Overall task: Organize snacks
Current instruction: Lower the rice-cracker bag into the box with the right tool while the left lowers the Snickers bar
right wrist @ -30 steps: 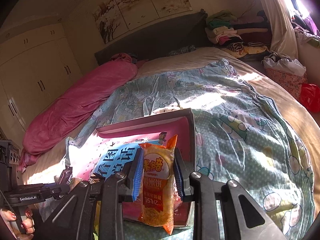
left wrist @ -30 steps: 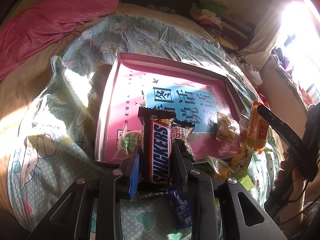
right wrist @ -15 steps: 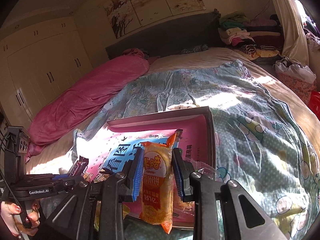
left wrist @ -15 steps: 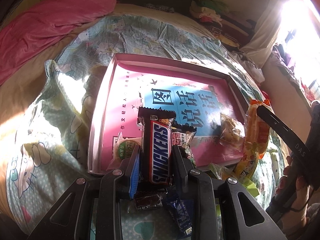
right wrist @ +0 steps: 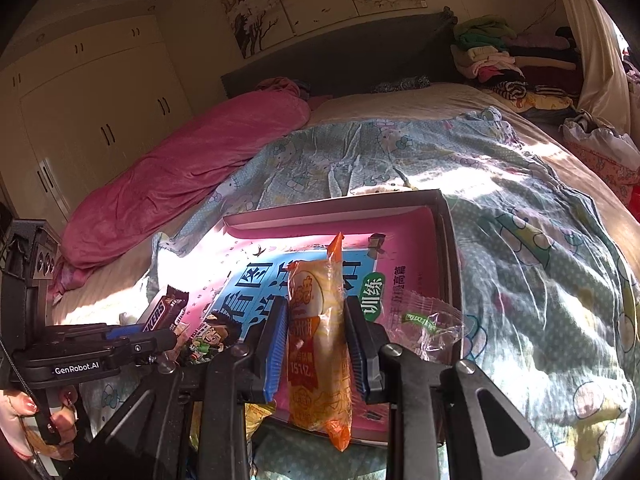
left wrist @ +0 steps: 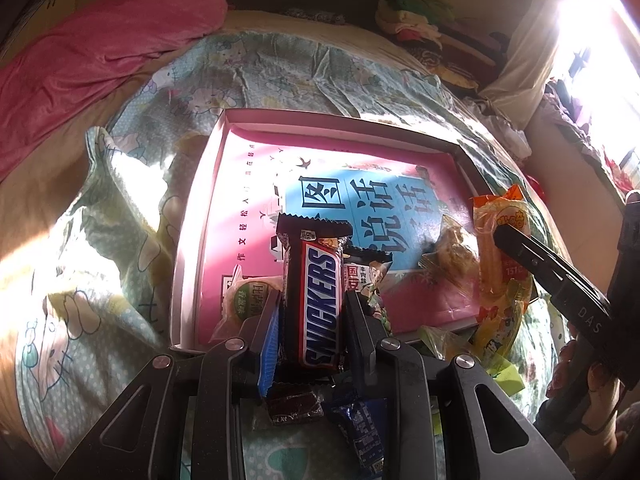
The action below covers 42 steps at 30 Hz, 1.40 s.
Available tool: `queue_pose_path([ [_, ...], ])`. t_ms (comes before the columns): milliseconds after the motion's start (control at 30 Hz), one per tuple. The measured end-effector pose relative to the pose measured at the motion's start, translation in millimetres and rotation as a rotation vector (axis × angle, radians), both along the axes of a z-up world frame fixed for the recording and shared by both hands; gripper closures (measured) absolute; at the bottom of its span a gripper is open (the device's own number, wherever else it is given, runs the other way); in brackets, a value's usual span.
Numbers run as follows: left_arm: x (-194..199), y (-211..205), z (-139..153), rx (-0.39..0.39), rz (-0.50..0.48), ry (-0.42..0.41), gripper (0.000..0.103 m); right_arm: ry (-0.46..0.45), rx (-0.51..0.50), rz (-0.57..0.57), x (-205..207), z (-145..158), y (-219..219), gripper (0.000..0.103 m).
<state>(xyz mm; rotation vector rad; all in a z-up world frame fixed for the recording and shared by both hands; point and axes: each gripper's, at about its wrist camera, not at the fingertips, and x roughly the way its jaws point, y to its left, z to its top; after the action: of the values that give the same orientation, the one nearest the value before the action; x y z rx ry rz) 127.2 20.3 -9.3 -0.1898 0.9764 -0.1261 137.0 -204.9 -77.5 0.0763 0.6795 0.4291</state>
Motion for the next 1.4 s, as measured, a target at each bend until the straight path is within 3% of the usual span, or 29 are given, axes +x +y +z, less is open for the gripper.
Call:
queue_pose_path([
  [367, 0.6, -4.6, -0.1, 0.016, -0.010, 0.000, 0.073, 0.033, 0.001, 0.020, -0.7, -6.8, 4.7, 0.074],
  [667, 5.1, -10.3, 0.3, 0.031, -0.014, -0.003, 0.073, 0.056, 0.006, -0.032, 3.4, -9.7, -6.6, 0.074],
  [933, 7.6, -12.5, 0.5, 0.040, -0.012, 0.000, 0.073, 0.036, -0.039, -0.075, 4.8, -6.7, -9.9, 0.074],
  [1400, 9.1, -13.0, 0.0, 0.080, 0.004, 0.007, 0.073, 0.022, -0.022, -0.049, 0.1, 2.5, -8.2, 0.068],
])
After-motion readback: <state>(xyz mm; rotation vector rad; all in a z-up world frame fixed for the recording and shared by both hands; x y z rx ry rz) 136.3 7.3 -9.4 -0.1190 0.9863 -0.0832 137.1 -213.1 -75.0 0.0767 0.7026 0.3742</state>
